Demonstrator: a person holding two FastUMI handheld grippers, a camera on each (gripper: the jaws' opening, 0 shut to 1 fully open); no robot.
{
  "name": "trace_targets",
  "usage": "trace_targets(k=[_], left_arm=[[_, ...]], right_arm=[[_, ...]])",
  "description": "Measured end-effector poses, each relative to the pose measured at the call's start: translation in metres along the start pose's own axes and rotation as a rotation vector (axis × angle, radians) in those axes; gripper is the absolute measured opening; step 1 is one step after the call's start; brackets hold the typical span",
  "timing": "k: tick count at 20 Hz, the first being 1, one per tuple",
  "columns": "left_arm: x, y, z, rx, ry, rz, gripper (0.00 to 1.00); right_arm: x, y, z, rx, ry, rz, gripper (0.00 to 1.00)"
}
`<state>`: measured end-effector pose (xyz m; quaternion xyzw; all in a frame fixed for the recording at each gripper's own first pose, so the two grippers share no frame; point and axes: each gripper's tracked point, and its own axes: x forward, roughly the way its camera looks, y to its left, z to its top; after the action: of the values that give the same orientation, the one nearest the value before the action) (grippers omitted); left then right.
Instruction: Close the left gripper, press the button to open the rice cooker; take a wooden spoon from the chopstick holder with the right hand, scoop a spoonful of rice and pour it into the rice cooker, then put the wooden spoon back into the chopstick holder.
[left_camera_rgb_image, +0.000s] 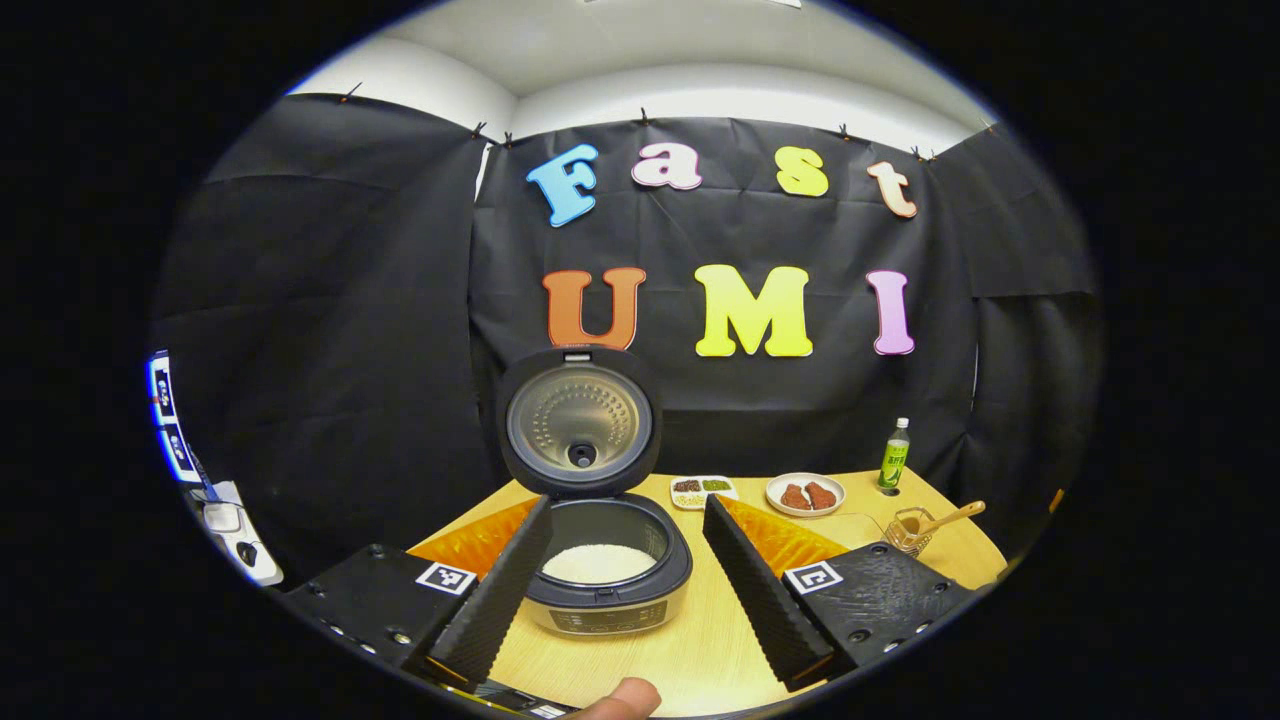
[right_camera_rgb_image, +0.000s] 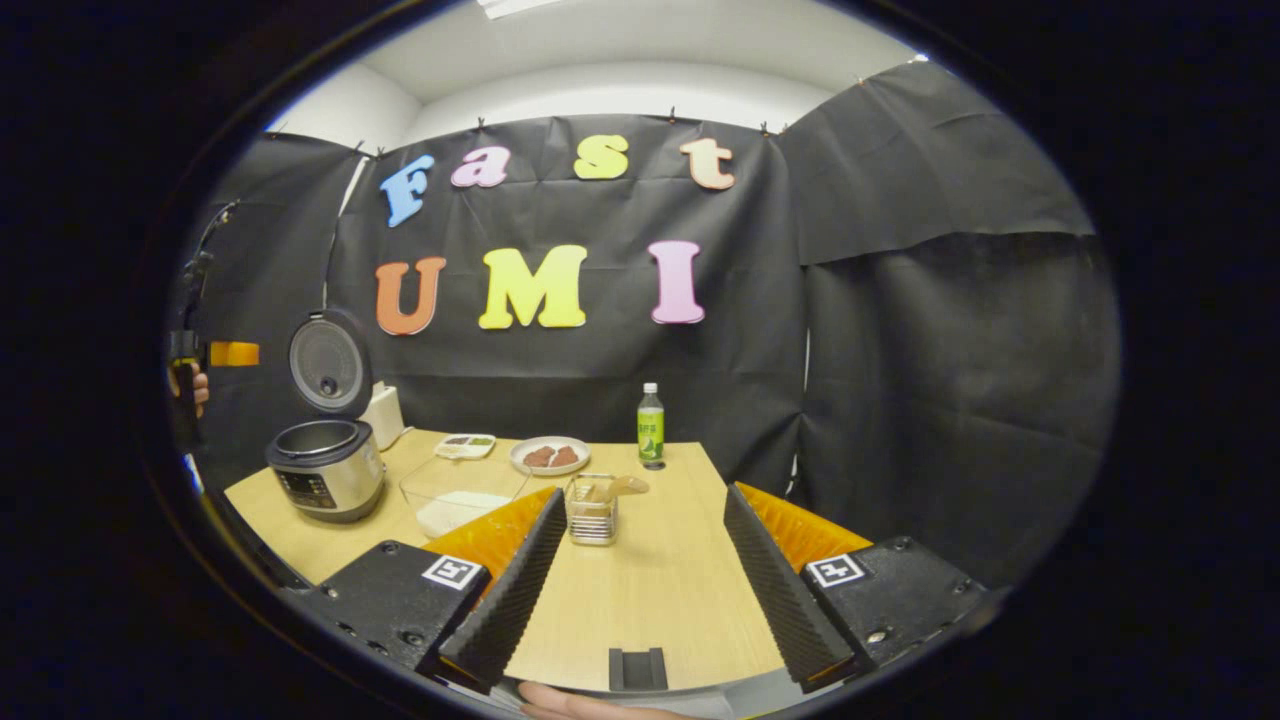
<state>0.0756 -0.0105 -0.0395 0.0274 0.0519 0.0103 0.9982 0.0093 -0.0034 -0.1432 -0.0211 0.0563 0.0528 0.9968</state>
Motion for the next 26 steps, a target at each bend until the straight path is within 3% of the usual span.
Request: trace_targets(k=[5, 10, 11, 14, 17, 19, 21, 22, 23, 26], left_arm=[[-0.029, -0.008, -0.005, -0.012, -0.021, -0.016, 0.97], [-0.057, -0.026, -0.013, -0.005, -0.053, -0.089, 0.93], [-0.063, -0.029, -0.015, -0.001, -0.059, -0.103, 0.97], [-0.081, -0.033, -0.023, -0.005, -0.064, -0.127, 0.97], [-0.096, -0.033, -0.025, -0.022, -0.086, -0.144, 0.97], [-0.102, -0.033, -0.03, -0.045, -0.084, -0.159, 0.96], [-0.105, -0.034, -0.035, -0.064, -0.083, -0.175, 0.96], [-0.104, -0.033, -0.036, -0.072, -0.083, -0.175, 0.97], [-0.105, -0.031, -0.039, -0.079, -0.081, -0.173, 0.96], [-0.106, -0.029, -0.052, -0.103, -0.062, -0.172, 0.97]], right_arm=[[0.036, 0.005, -0.008, 0.014, -0.064, -0.014, 1.0], [0.094, 0.029, -0.044, 0.075, 0.015, 0.044, 1.0], [0.104, 0.033, -0.048, 0.088, 0.019, 0.054, 1.0], [0.128, 0.036, -0.053, 0.128, 0.003, 0.038, 1.0], [0.149, 0.036, -0.061, 0.131, -0.003, -0.006, 0.85], [0.159, 0.041, -0.067, 0.129, -0.007, 0.005, 0.77], [0.17, 0.045, -0.073, 0.154, -0.007, 0.012, 0.79], [0.18, 0.037, -0.083, 0.161, 0.018, -0.027, 0.75], [0.187, 0.036, -0.092, 0.164, 0.044, -0.037, 0.79], [0.212, 0.043, -0.1, 0.175, 0.066, -0.032, 0.79]])
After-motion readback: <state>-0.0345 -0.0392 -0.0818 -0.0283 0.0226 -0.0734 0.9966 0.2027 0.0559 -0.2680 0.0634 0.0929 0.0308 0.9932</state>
